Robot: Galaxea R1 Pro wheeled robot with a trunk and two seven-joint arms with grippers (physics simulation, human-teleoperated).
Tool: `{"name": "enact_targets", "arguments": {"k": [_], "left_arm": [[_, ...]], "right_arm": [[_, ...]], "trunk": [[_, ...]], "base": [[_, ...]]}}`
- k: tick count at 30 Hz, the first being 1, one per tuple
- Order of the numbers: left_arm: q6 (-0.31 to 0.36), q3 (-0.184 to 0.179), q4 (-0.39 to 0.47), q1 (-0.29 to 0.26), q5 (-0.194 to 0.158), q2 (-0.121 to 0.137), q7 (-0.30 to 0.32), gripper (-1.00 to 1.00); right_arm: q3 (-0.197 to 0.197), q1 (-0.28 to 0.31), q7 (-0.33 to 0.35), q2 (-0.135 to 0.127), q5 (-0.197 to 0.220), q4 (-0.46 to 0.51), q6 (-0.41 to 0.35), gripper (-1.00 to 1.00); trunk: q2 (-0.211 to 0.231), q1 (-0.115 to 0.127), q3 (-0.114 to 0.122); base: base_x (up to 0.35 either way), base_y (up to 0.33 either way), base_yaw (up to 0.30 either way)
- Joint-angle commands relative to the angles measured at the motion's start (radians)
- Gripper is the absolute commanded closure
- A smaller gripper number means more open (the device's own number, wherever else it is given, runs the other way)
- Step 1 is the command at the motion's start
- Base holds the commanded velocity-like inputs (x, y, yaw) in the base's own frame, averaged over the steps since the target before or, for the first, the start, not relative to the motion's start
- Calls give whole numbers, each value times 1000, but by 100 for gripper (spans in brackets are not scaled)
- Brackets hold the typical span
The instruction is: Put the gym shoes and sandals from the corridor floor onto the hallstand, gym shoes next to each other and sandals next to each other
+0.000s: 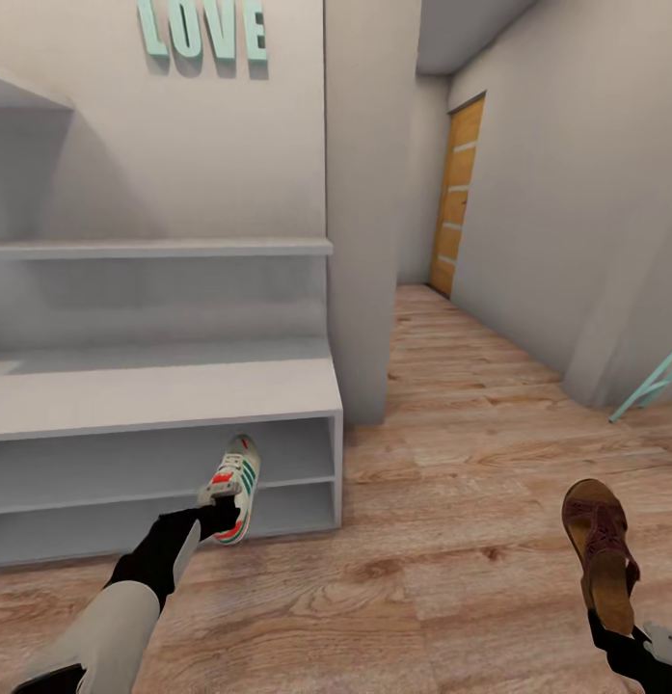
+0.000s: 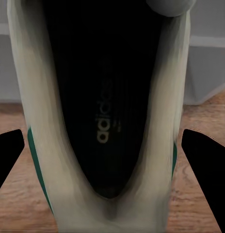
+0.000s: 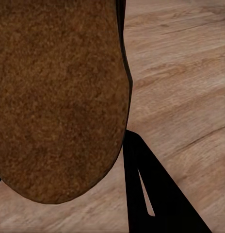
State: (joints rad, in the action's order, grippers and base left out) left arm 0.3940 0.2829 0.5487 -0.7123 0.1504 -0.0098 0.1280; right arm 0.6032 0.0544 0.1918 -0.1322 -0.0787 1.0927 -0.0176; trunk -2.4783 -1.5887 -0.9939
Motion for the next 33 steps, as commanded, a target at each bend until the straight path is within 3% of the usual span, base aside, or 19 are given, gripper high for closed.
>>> {"name": "enact_targets", "arguments": {"k": [1, 12, 18, 25, 33], "left_arm": [[5, 7, 2, -1, 9, -1, 6, 100], [7, 7, 2, -1, 6, -6, -67, 100], [6, 7, 2, -1, 6, -7, -77, 100], [5, 7, 3, -1, 6, -9, -79, 100], [2, 6, 4, -1, 6, -14, -79, 100]], "right_arm": [[3, 1, 7, 0, -4, 1, -3, 100], [4, 1, 8, -1, -4, 1, -4, 100], [17, 1, 8, -1, -5, -1, -4, 100], [113, 1, 9, 8, -6, -3, -2, 100], [129, 1, 11, 9, -7, -4, -1, 100]], "trunk": [[-8, -4, -6], [-24, -15, -64], [-24, -15, -67], [-24, -15, -67], [-24, -15, -67]], "base": [[0, 0, 0], [0, 0, 0], [0, 0, 0], [0, 0, 0], [38, 0, 0]]}}
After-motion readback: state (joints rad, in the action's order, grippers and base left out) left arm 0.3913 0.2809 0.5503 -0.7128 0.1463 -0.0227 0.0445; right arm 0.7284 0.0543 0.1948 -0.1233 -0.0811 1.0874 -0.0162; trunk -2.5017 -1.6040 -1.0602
